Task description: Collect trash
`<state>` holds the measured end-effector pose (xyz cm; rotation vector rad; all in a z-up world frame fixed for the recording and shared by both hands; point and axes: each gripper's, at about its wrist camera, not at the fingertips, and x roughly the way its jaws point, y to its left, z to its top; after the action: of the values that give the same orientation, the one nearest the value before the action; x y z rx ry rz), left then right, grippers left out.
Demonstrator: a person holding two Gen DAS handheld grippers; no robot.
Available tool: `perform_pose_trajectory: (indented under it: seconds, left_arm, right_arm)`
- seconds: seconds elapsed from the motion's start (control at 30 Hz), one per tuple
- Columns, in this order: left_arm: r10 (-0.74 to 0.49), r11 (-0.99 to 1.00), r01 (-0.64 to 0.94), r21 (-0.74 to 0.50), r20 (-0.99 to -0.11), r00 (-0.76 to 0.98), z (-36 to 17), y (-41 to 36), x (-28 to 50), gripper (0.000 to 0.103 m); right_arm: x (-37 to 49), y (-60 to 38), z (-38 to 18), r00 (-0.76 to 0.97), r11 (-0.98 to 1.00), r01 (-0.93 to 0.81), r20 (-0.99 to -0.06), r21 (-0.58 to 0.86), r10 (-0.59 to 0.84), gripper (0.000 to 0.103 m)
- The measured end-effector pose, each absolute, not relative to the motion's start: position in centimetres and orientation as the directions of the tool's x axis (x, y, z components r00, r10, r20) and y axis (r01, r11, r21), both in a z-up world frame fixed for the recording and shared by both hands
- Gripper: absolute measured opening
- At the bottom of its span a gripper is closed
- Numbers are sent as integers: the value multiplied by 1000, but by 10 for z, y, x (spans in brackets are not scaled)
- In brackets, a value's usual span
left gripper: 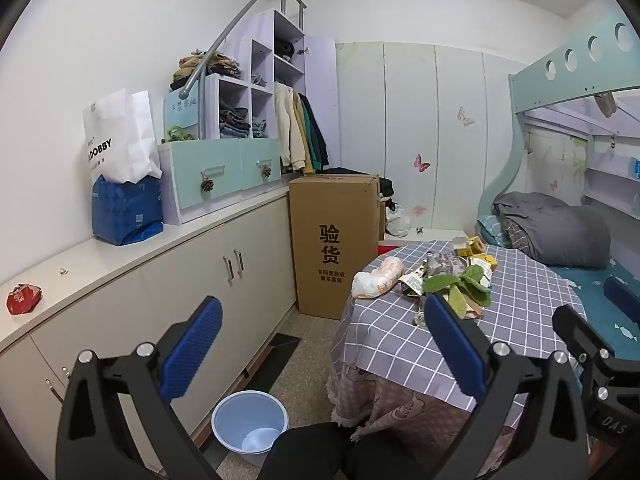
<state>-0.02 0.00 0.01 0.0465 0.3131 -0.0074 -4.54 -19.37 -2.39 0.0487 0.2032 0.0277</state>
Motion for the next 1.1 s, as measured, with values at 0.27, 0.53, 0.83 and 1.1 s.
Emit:
perform_pose_trajectory:
  seconds: [0.27, 0.53, 0.83, 1.1]
  left_arm:
    - [-3, 999, 17, 44, -310, 951, 0, 1, -1, 99]
    - [1, 999, 14, 45, -315, 949, -3, 3, 0, 99]
    - [3, 999, 12, 45, -315, 949, -4, 10, -1, 99]
    - [3, 999, 12, 46, -317, 948, -3, 8, -1, 99]
  right_arm:
    - [-46, -194, -24, 978, 998, -22, -206, 52, 32, 97]
    - [-46, -194, -26, 977, 998, -28, -212, 57, 40, 97]
    - [-40, -193, -29, 975, 998, -28, -217, 57, 40, 97]
    - [-38, -192, -35, 975, 998, -31, -220, 59, 44, 97]
